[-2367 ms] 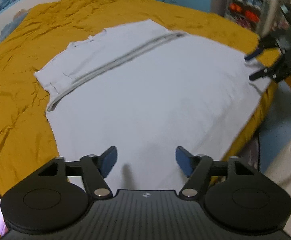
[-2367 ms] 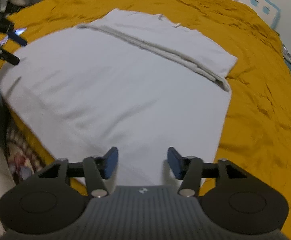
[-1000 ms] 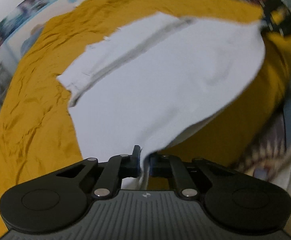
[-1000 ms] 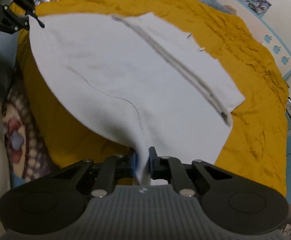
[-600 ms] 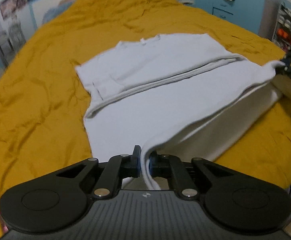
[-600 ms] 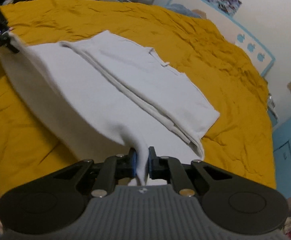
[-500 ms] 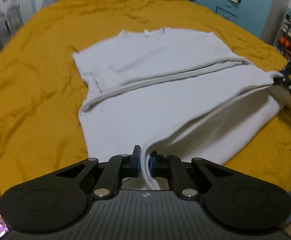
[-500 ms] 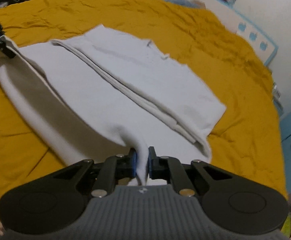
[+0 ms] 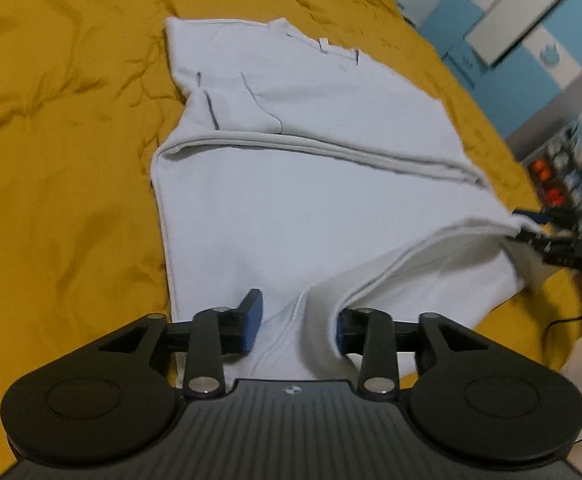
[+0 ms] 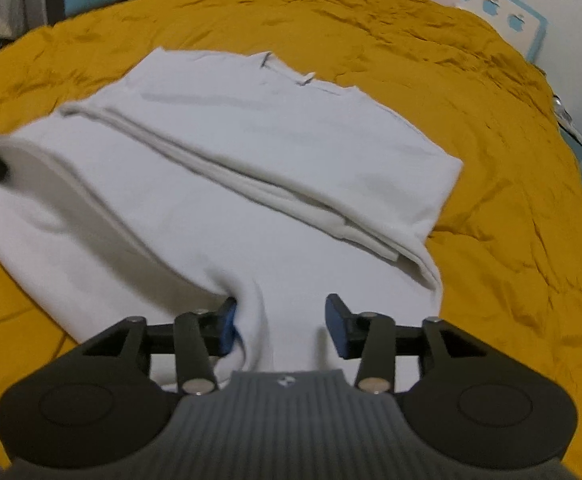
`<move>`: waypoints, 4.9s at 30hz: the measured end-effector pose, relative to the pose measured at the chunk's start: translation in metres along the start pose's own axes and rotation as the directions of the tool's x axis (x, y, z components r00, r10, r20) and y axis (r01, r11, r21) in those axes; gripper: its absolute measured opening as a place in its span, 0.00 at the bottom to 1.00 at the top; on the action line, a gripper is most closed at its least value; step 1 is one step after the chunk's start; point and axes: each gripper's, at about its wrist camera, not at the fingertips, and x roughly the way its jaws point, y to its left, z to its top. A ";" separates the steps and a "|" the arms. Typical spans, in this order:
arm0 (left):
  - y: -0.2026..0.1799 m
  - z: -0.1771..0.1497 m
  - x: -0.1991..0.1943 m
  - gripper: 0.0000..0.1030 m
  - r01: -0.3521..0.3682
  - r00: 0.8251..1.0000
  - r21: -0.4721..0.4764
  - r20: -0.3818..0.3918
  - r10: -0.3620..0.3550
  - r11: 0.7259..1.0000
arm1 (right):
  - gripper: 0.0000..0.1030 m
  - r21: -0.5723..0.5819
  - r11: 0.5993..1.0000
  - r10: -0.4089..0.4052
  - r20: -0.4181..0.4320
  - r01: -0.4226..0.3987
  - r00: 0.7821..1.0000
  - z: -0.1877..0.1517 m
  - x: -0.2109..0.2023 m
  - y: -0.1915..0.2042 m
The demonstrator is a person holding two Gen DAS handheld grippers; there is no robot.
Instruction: Fold small clothes
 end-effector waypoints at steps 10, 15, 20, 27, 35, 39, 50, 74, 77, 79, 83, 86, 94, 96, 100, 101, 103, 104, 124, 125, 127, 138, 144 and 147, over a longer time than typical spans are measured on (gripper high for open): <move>0.024 0.007 -0.017 0.69 0.090 0.996 -0.128 0.039 -0.085 0.988 | 0.53 0.121 0.992 -0.045 0.004 0.044 0.999 0.012 -0.027 -0.035; 0.028 0.008 -0.014 0.72 0.108 0.994 -0.125 0.027 -0.106 0.986 | 0.53 0.131 0.988 -0.082 0.024 0.079 0.996 0.020 -0.037 -0.037; 0.034 0.008 -0.016 0.74 0.175 0.984 -0.165 0.058 -0.167 0.971 | 0.52 0.217 0.965 -0.164 0.050 0.150 0.985 0.027 -0.051 -0.056; 0.043 0.009 -0.025 0.86 0.238 0.971 -0.189 0.074 -0.228 0.953 | 0.52 0.248 0.962 -0.122 0.000 0.119 0.992 0.010 -0.048 -0.058; 0.040 0.013 -0.011 0.53 0.144 0.986 -0.173 0.110 -0.126 0.974 | 0.52 0.375 0.926 -0.055 0.006 0.049 0.998 -0.020 -0.041 -0.064; 0.042 0.016 -0.007 0.41 0.109 0.989 -0.174 0.116 -0.089 0.979 | 0.54 0.426 0.905 -0.027 0.031 0.011 0.999 -0.023 -0.041 -0.071; 0.048 0.017 -0.003 0.34 0.069 0.992 -0.207 0.113 -0.047 0.976 | 0.51 0.434 0.898 0.052 0.042 -0.065 0.998 -0.008 -0.005 -0.087; -0.039 0.067 -0.085 0.10 -0.117 0.912 0.036 0.399 0.093 0.992 | 0.03 0.322 0.946 -0.039 0.227 -0.037 0.973 0.031 -0.090 -0.082; -0.051 0.093 -0.096 0.10 -0.143 0.892 0.076 0.441 0.095 0.987 | 0.02 0.315 0.949 -0.070 0.268 -0.019 0.961 0.051 -0.106 -0.092; -0.059 0.111 -0.098 0.10 -0.164 0.878 0.098 0.469 0.100 0.982 | 0.02 0.306 0.952 -0.094 0.300 -0.002 0.949 0.065 -0.113 -0.098; -0.070 0.148 -0.094 0.10 -0.211 0.840 0.114 0.529 0.120 0.971 | 0.02 0.308 0.951 -0.138 0.362 0.022 0.922 0.098 -0.119 -0.114; -0.069 0.176 -0.085 0.10 -0.228 0.816 0.094 0.562 0.138 0.969 | 0.02 0.317 0.948 -0.166 0.401 0.033 0.901 0.125 -0.111 -0.128; -0.048 0.231 -0.025 0.10 -0.292 0.801 0.035 0.555 0.224 0.956 | 0.02 0.360 0.932 -0.206 0.409 0.050 0.889 0.184 -0.036 -0.165; -0.039 0.240 -0.008 0.10 -0.311 0.808 0.032 0.535 0.247 0.950 | 0.02 0.371 0.927 -0.209 0.390 0.054 0.897 0.193 -0.007 -0.172; -0.023 0.252 0.034 0.10 -0.352 0.826 0.039 0.482 0.290 0.935 | 0.02 0.381 0.922 -0.211 0.331 0.074 0.920 0.205 0.057 -0.183; -0.018 0.253 0.045 0.10 -0.360 0.831 0.040 0.468 0.301 0.932 | 0.02 0.380 0.921 -0.212 0.317 0.081 0.924 0.206 0.069 -0.185; -0.007 0.256 0.065 0.10 -0.363 0.846 0.036 0.431 0.313 0.931 | 0.02 0.384 0.919 -0.208 0.287 0.087 0.935 0.208 0.096 -0.189; -0.002 0.256 0.072 0.10 -0.363 0.852 0.035 0.417 0.316 0.931 | 0.02 0.389 0.917 -0.206 0.271 0.089 0.940 0.207 0.111 -0.191; 0.034 0.253 0.116 0.33 -0.504 0.822 0.005 0.310 0.478 0.863 | 0.14 0.479 0.860 -0.248 0.095 0.174 0.964 0.191 0.230 -0.213; 0.032 0.251 0.110 0.33 -0.511 0.816 -0.001 0.313 0.486 0.859 | 0.14 0.481 0.859 -0.249 0.090 0.177 0.964 0.190 0.224 -0.213; 0.026 0.245 0.098 0.33 -0.522 0.808 -0.010 0.315 0.498 0.853 | 0.14 0.477 0.862 -0.241 0.091 0.170 0.966 0.187 0.209 -0.208; -0.058 0.167 0.043 0.33 -0.445 0.866 0.039 0.272 0.419 0.895 | 0.14 0.345 0.939 -0.038 0.072 0.011 0.997 0.151 0.112 -0.116; -0.070 0.126 0.049 0.33 -0.375 0.909 0.039 0.212 0.359 0.926 | 0.20 0.279 0.960 -0.004 0.049 -0.010 0.999 0.121 0.089 -0.062; -0.064 0.112 0.057 0.33 -0.383 0.909 0.032 0.189 0.371 0.923 | 0.20 0.310 0.951 -0.023 0.028 0.013 0.999 0.102 0.095 -0.055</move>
